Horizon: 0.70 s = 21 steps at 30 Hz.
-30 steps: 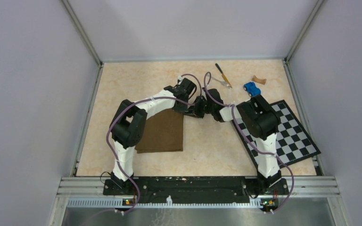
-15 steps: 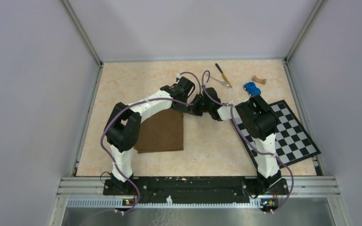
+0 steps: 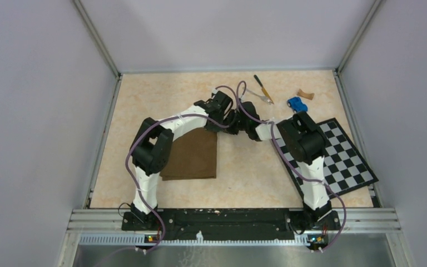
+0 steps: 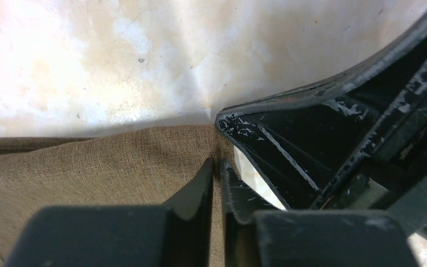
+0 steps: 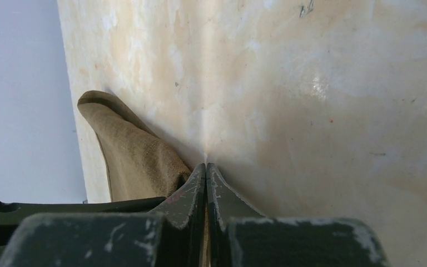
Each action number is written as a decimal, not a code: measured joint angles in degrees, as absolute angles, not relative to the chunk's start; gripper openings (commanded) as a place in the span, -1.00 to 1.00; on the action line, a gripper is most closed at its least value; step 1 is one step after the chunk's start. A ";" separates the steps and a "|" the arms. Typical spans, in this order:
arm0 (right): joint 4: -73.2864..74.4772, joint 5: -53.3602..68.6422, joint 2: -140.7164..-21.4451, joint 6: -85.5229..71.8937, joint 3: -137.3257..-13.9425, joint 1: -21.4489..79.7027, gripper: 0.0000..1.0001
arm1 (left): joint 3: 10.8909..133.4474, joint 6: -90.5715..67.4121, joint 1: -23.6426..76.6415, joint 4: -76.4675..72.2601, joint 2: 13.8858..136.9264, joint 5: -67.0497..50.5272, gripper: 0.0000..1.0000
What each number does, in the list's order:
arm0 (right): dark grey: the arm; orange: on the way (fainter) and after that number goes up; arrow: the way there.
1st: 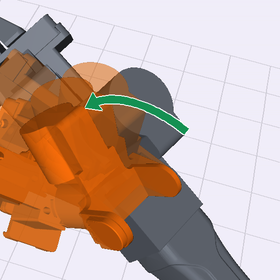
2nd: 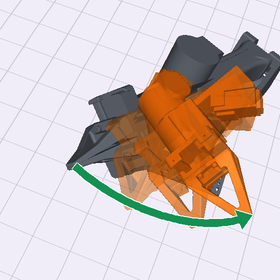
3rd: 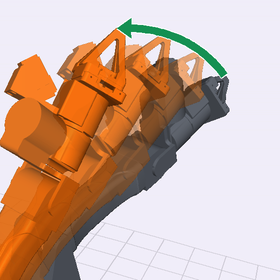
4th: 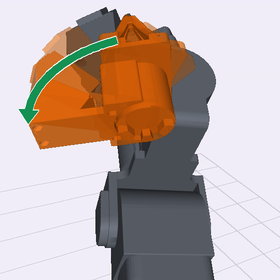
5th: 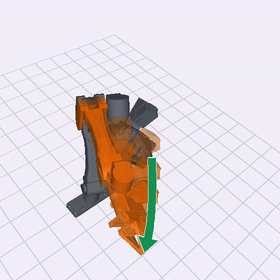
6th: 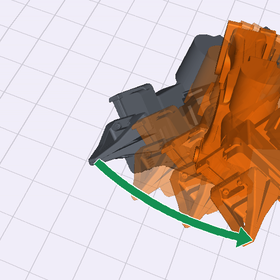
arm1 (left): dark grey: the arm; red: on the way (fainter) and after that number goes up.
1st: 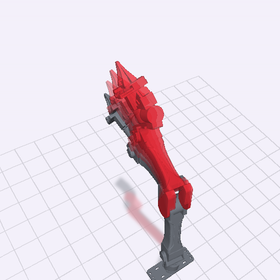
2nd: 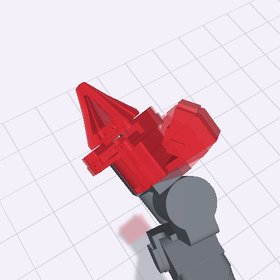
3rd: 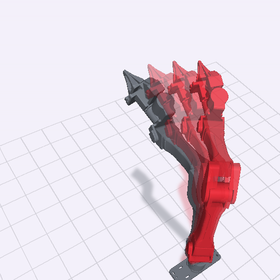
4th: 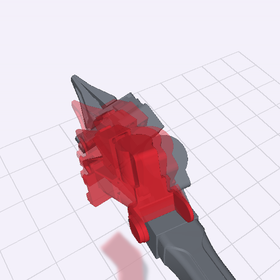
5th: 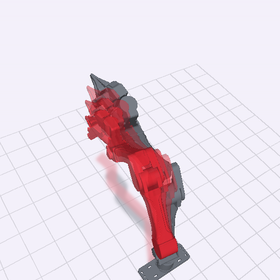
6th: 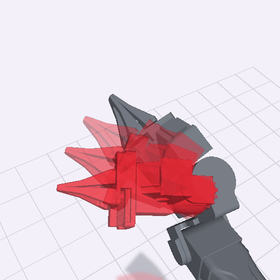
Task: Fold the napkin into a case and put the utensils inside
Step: Smooth out the lower triangle-folded napkin at the center of the board.
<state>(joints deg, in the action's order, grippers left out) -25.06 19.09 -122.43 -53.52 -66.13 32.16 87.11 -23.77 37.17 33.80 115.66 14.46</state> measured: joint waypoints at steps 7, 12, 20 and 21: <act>-21.54 22.06 -120.36 -49.91 -65.63 29.30 -0.42 | 88.51 -22.52 37.19 34.54 115.26 12.36 0.19; -17.54 27.00 -113.86 -45.01 -60.51 25.85 -0.34 | 86.04 -22.96 36.12 33.87 109.95 6.79 -0.33; -27.62 36.40 -105.38 -48.34 -45.32 32.23 -0.46 | 76.97 -26.02 26.50 23.79 105.43 -12.10 -0.88; -28.60 36.62 -105.38 -48.95 -44.95 34.39 -0.49 | 76.25 -26.33 25.69 22.70 106.28 -13.50 -0.89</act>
